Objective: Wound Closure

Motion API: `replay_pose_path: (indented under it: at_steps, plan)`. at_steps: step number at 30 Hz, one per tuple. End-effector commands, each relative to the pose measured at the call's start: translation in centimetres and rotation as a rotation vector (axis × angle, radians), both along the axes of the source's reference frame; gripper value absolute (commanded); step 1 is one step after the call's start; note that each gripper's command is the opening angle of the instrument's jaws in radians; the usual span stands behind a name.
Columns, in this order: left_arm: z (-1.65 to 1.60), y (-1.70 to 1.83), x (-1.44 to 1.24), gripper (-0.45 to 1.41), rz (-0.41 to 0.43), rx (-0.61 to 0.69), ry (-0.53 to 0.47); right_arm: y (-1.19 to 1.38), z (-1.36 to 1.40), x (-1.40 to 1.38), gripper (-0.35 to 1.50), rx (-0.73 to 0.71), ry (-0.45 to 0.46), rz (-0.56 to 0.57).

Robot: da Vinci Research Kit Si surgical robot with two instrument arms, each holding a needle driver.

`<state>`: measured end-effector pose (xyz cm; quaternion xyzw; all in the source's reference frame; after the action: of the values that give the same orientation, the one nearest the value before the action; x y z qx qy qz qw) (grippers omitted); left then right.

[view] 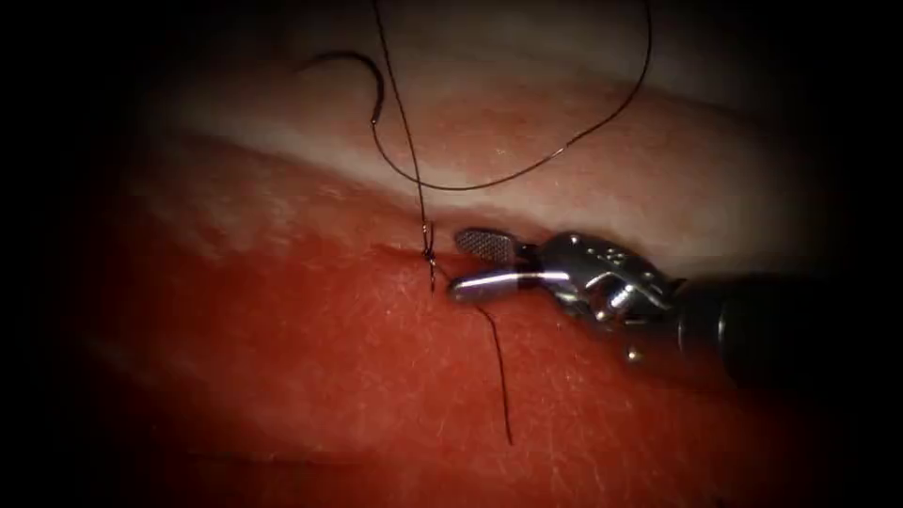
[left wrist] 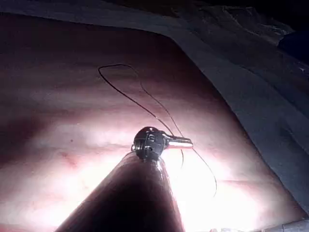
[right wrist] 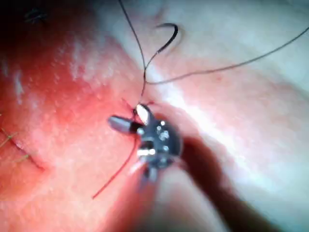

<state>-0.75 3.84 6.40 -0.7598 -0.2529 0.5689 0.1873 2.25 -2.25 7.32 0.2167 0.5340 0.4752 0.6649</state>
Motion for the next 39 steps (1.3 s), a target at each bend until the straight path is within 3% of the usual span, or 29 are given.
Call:
replay_pose_path:
  at_steps: [1,31,39]
  plan:
    - [0.02,0.07,-0.04,-0.45,0.000,-0.005,-0.001,0.05,0.05,0.13,1.26,0.001,0.001,0.005]
    - [-0.28,0.01,-0.12,-0.45,0.006,-0.005,-0.041,0.29,0.39,0.58,1.35,-0.120,-0.029,-0.021]
    - [-0.35,-0.02,-0.17,-0.45,0.004,-0.006,-0.048,0.30,0.45,0.83,1.35,-0.142,-0.019,-0.029]
